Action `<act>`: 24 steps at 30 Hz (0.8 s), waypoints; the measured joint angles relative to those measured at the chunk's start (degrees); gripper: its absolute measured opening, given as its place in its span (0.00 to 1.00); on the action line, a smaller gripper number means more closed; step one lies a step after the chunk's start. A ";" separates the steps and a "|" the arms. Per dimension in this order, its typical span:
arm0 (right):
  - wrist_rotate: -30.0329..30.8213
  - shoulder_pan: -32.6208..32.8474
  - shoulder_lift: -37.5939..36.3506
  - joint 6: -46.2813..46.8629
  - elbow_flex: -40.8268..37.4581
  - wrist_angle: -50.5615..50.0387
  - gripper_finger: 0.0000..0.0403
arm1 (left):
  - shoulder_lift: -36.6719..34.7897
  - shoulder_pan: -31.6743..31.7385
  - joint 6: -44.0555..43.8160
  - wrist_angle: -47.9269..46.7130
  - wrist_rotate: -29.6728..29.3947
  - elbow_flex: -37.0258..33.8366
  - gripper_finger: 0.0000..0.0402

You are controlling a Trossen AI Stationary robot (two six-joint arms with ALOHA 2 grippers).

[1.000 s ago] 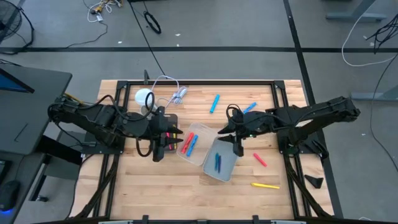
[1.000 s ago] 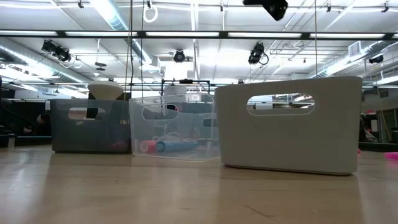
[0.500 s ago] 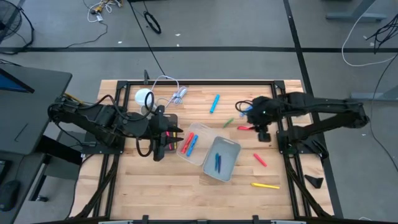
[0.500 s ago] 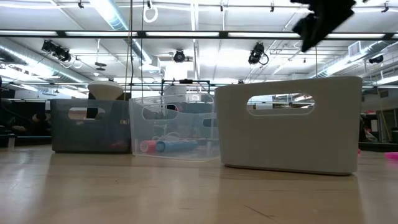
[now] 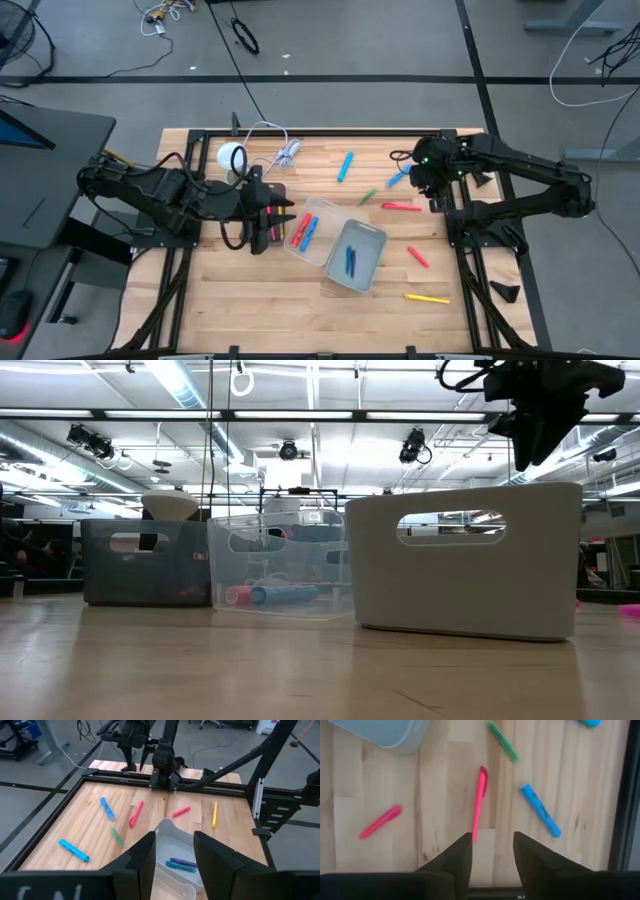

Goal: Pick & Place Markers
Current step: Put the pink marker into the black bin

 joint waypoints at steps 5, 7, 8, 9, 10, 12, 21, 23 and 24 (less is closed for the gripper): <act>0.01 -3.45 -0.02 -1.70 -1.17 1.10 0.36 | 0.00 0.00 -0.02 0.00 0.00 0.00 0.34; -0.01 -4.67 0.02 -2.54 -3.44 1.86 0.36 | 0.00 0.00 -0.02 -0.02 0.00 0.00 0.34; -0.01 -5.16 0.02 -2.65 -4.83 2.54 0.36 | 0.00 0.00 -0.02 -0.02 0.00 0.00 0.34; -0.04 -5.50 0.02 -2.79 -6.41 3.67 0.36 | 0.00 0.00 -0.02 0.00 0.00 0.00 0.34; -0.15 -5.67 0.03 -2.76 -8.13 4.99 0.36 | 0.00 0.00 -0.02 -0.02 0.00 0.00 0.34; -0.25 -5.68 0.04 -2.40 -11.42 7.56 0.36 | 0.00 0.00 -0.02 -0.02 0.00 0.00 0.34; -0.64 -5.36 0.32 -1.49 -24.32 17.02 0.36 | 0.00 0.00 0.18 -0.02 0.00 0.00 0.34; -0.64 -5.06 0.73 -1.02 -26.38 18.06 0.36 | 0.00 0.00 0.37 -0.02 0.00 0.00 0.34; -0.62 -4.93 1.10 -1.24 -27.03 18.21 0.36 | 0.00 0.00 0.36 -0.02 0.00 0.00 0.34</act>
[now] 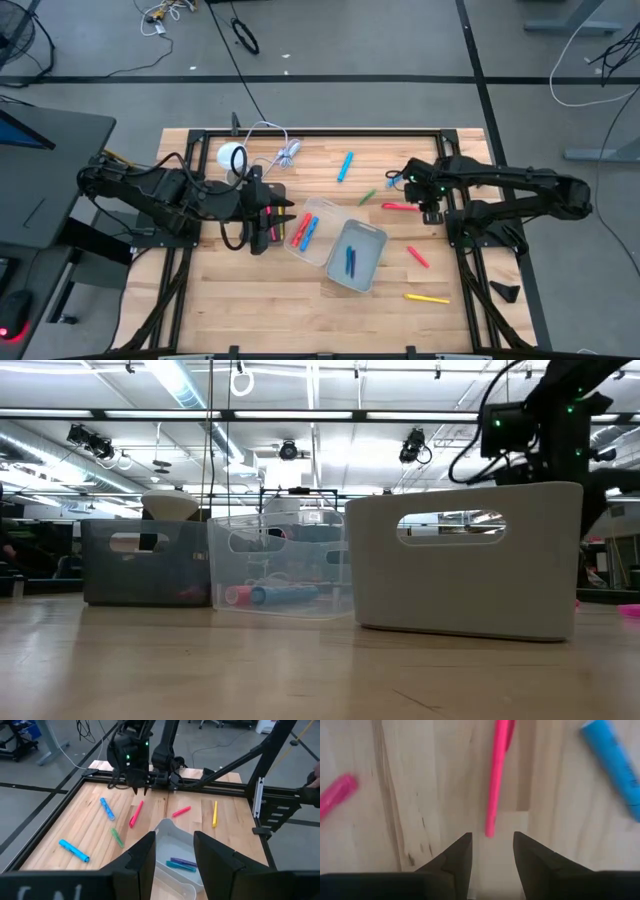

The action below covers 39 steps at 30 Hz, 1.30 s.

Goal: Pick & Place Markers
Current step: Put the pink marker into the black bin

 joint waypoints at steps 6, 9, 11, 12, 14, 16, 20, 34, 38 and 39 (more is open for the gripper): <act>0.02 1.70 4.46 -0.01 1.24 0.87 0.36 | 0.00 0.00 -0.30 -0.04 0.00 0.00 0.34; 0.05 2.44 7.39 0.60 1.56 1.67 0.36 | 0.00 0.00 -0.30 -0.05 0.05 0.00 0.34; 0.07 2.54 9.72 0.81 1.57 2.35 0.36 | 0.00 0.00 -0.34 -0.04 0.07 0.00 0.34; 0.10 2.52 10.78 0.83 1.57 3.39 0.36 | 0.00 0.00 -0.34 -0.04 0.09 0.00 0.34; 0.13 2.52 12.89 1.10 1.57 5.69 0.36 | 0.00 0.00 -0.29 -0.04 0.17 0.00 0.34; 0.17 2.52 15.13 1.24 1.57 7.67 0.36 | 0.00 0.00 -0.29 -0.04 0.20 0.00 0.34; 0.21 2.49 19.48 1.11 1.57 8.87 0.36 | 0.00 0.00 -0.26 -0.07 0.20 0.00 0.34; 2.52 2.47 25.28 -0.27 1.77 10.42 0.32 | 0.00 -0.02 -0.25 -0.09 0.51 0.00 0.34; 2.77 2.43 25.30 -0.38 1.73 10.79 0.24 | 0.00 -0.02 -0.25 -0.13 1.56 0.00 0.34; 2.83 2.43 25.30 -0.25 1.73 10.91 0.21 | 0.00 -0.02 -0.25 -0.13 1.57 0.00 0.34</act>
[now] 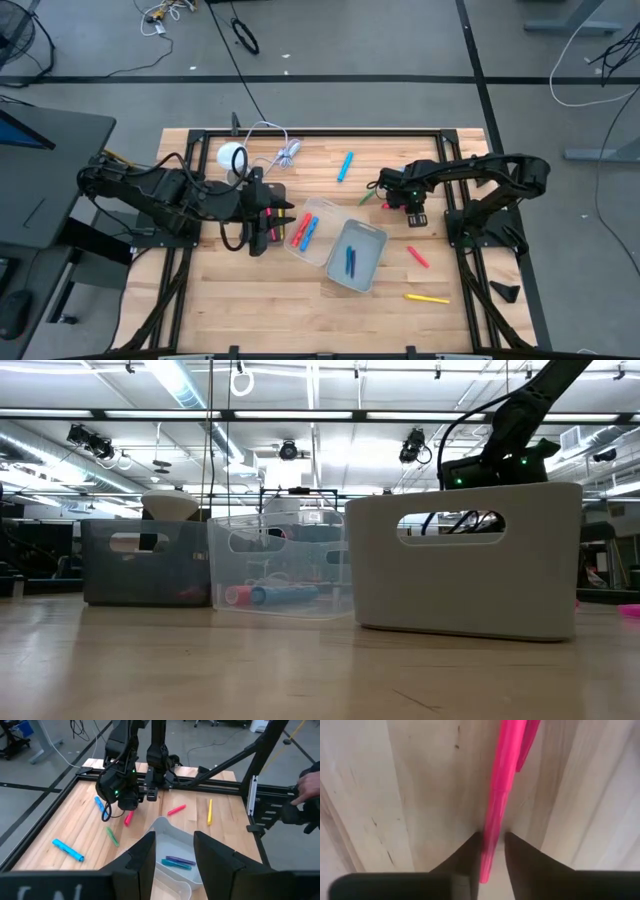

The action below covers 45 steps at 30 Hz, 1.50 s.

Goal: Pick & Place Markers
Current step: Put the pink marker into the black bin

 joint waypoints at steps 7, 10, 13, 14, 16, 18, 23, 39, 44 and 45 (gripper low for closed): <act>-0.16 0.00 0.02 3.47 -0.11 0.84 0.08 | 0.00 0.00 0.00 0.00 -0.02 0.00 0.34; -0.28 0.00 0.01 4.16 -0.11 0.83 0.06 | 0.00 0.00 0.02 0.00 -0.02 0.00 0.34; -0.51 0.02 -0.47 4.57 0.06 0.54 0.05 | 0.00 0.00 0.02 0.01 -0.04 0.00 0.34; -0.59 0.04 -0.62 5.04 0.65 -0.13 0.05 | 0.00 0.00 0.02 0.01 -0.02 0.00 0.34; -1.65 0.04 -0.43 6.68 2.20 -1.25 0.05 | 0.00 0.00 0.02 0.02 -0.04 0.00 0.34; -2.24 0.00 -0.60 8.20 4.58 -3.09 0.05 | 0.02 0.00 0.02 0.03 -0.04 0.00 0.34; -1.78 -0.09 -0.59 10.24 10.09 -10.72 0.05 | 0.02 0.00 0.06 0.07 -0.19 0.00 0.34; -6.02 1.93 -4.36 18.83 24.87 -18.07 0.05 | 0.02 0.00 1.86 0.14 -3.08 0.00 0.34; -6.00 4.53 -7.84 22.42 26.14 -14.82 0.05 | 0.02 0.40 2.04 0.29 -3.99 0.00 0.34; -6.00 5.15 -8.53 23.41 26.14 -13.65 0.05 | 0.02 0.56 2.05 0.41 -4.02 0.00 0.34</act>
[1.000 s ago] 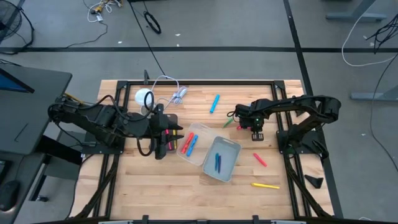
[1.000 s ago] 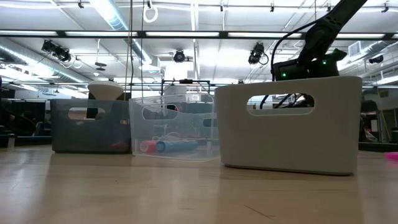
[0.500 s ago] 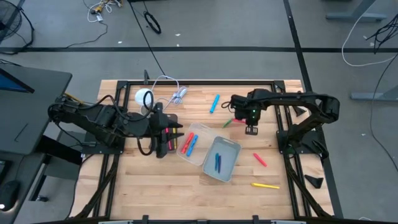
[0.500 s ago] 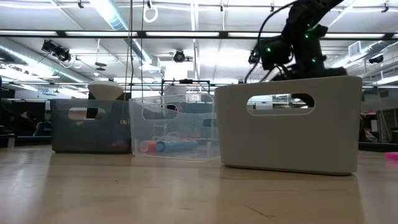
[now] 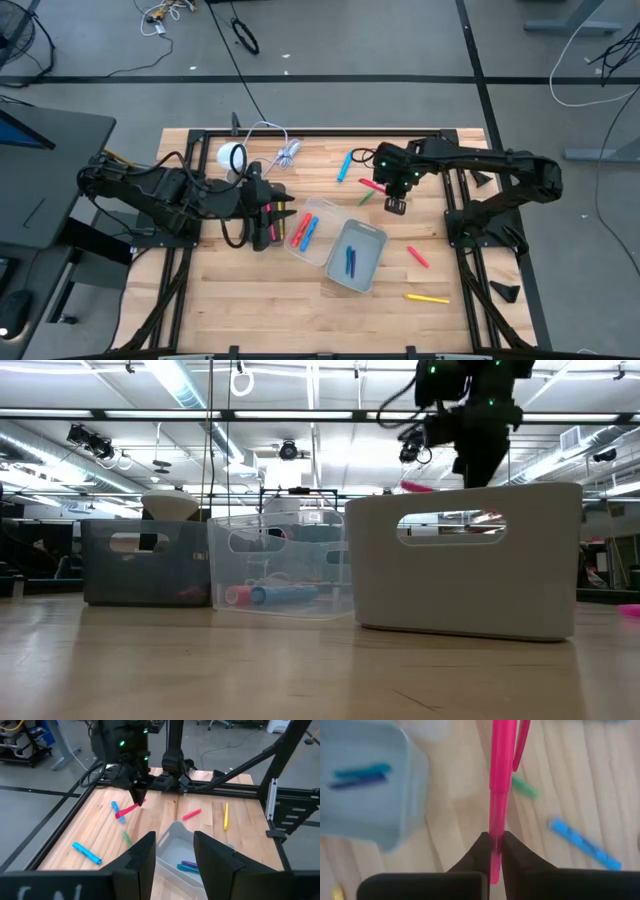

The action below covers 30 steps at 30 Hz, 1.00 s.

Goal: Pick & Place Markers
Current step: Put the pink marker into the black bin

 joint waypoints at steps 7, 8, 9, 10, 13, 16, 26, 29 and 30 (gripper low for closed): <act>0.17 4.90 -3.09 5.20 0.02 11.06 0.05 | 0.00 0.42 -0.02 1.32 -0.01 0.00 0.34; 0.17 5.60 -3.12 5.47 0.02 13.27 0.05 | 0.00 0.42 -0.02 1.36 -0.07 0.00 0.34; 0.17 6.26 -3.08 6.03 0.02 15.30 0.05 | 0.00 0.42 -0.02 1.36 -0.11 0.00 0.34; 0.17 6.90 -3.05 6.62 0.02 17.12 0.05 | 0.00 0.42 -0.02 1.36 -0.13 0.00 0.34; 0.20 8.86 -3.05 7.28 0.02 23.87 0.05 | 0.00 0.42 -0.02 1.36 -0.14 -0.01 0.34; 0.22 10.67 -3.05 8.26 0.02 31.24 0.05 | 0.00 0.42 -0.02 1.39 -0.14 0.00 0.34; 0.23 15.79 -3.05 7.84 0.02 52.34 0.05 | 0.00 0.42 0.02 2.52 -0.15 0.00 0.34; 0.22 17.46 -3.05 5.95 0.02 58.29 0.05 | 0.00 0.42 1.13 2.79 -0.15 -0.02 0.34; 0.22 17.98 -3.05 5.36 0.02 60.19 0.05 | 0.00 0.42 1.19 3.16 -0.14 -0.01 0.34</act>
